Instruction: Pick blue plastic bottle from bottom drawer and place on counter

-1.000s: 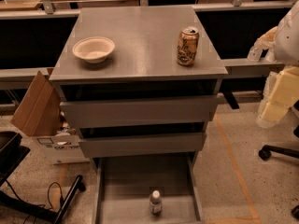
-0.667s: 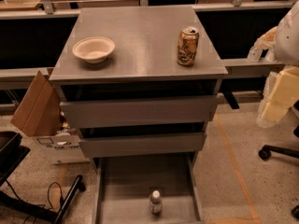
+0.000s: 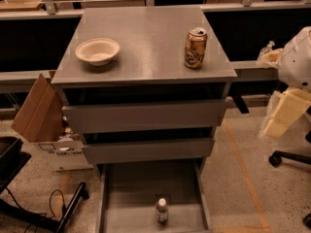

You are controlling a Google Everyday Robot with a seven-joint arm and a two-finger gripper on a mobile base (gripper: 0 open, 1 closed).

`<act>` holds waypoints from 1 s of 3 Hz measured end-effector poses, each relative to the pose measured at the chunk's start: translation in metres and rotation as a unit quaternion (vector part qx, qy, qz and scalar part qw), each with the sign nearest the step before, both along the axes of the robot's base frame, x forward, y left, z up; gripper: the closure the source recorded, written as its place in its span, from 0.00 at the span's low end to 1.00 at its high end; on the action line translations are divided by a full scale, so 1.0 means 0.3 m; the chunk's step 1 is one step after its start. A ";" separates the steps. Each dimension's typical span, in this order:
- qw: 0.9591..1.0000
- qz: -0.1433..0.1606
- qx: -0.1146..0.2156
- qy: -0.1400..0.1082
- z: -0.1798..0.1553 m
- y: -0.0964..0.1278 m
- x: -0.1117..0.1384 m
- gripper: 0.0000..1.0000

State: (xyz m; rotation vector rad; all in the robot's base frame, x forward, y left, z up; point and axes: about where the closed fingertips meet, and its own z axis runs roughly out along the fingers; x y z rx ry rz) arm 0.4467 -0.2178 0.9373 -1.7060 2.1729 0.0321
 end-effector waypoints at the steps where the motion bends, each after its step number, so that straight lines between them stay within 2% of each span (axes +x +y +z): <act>1: 0.995 0.022 0.092 -0.019 -0.192 -0.007 0.004 0.00; 2: 0.978 0.023 0.198 -0.055 -0.374 0.013 0.018 0.00; 3: 0.955 0.019 0.277 -0.104 -0.526 -0.014 0.054 0.00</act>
Offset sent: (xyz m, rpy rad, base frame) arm 0.0108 -0.0143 -0.1578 0.6369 -0.4749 0.2521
